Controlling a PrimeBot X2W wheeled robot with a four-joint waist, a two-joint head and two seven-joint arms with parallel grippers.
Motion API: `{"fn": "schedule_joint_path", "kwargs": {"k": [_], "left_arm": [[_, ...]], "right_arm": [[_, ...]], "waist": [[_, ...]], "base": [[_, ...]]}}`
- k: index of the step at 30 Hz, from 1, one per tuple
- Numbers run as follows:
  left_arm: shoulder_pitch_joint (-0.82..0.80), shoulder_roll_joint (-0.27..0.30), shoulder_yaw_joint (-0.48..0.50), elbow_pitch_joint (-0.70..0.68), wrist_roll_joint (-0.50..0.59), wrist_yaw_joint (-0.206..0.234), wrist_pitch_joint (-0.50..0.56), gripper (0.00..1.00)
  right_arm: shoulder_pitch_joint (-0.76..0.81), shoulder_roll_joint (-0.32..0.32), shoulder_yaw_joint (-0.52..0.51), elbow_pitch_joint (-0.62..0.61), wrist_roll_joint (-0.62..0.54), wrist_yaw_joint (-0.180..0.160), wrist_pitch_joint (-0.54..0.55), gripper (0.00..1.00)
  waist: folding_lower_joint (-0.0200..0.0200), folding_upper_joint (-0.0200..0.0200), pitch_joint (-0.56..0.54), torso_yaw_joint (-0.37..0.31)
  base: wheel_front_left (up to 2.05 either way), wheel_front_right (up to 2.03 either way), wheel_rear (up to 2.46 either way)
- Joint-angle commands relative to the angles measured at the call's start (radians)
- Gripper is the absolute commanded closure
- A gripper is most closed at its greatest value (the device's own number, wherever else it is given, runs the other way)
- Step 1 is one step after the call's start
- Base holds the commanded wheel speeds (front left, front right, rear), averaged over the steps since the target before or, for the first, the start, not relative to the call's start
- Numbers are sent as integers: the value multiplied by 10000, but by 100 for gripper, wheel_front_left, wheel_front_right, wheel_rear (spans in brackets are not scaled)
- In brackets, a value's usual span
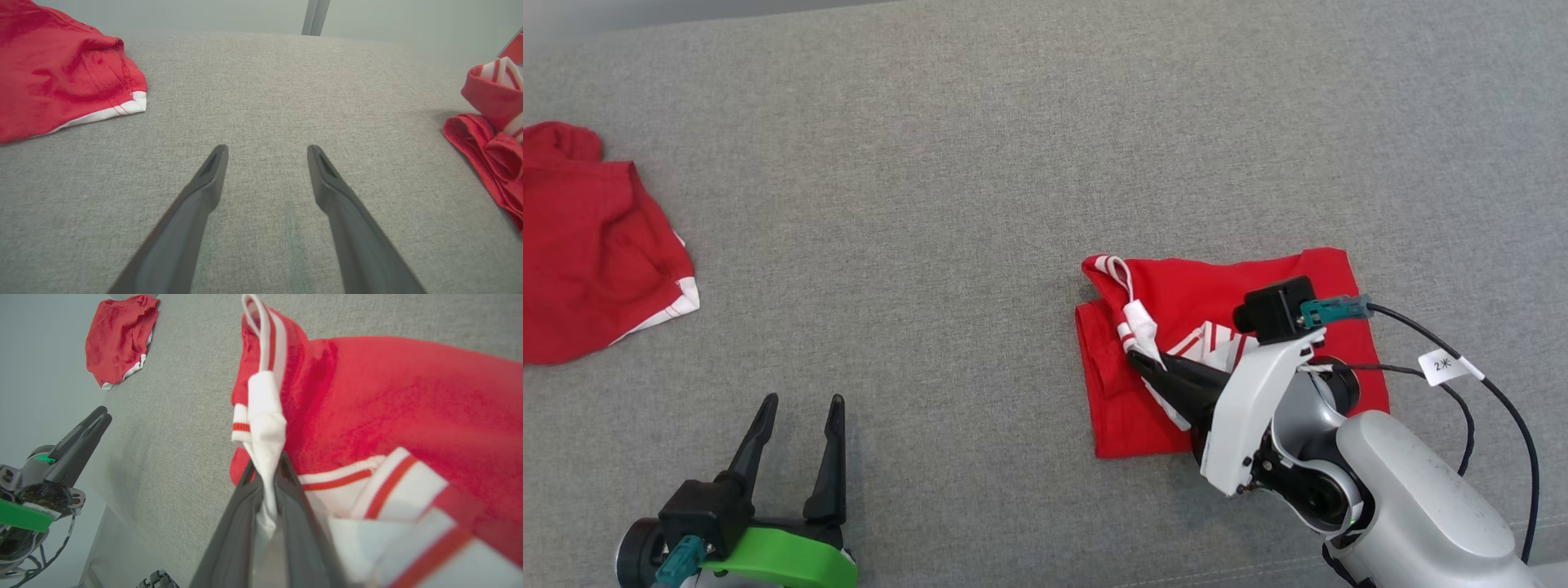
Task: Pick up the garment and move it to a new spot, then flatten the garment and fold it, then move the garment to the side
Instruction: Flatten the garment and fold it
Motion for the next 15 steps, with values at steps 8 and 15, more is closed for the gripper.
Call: {"fn": "schedule_joint_path", "kwargs": {"k": [8, 15], "left_arm": [[104, -108, 169, 105, 71, -61, -27, 0], [328, -107, 296, -93, 108, 18, -27, 0]], "right_arm": [[-195, -573, 206, -752, 108, 6, -224, 0], [511, -1695, -2381, -2227, 448, 4, 139, 0]], "waist": [[0, 0, -208, 57], [0, 0, -331, -8]], "base": [[0, 0, 0], [0, 0, 0]]}}
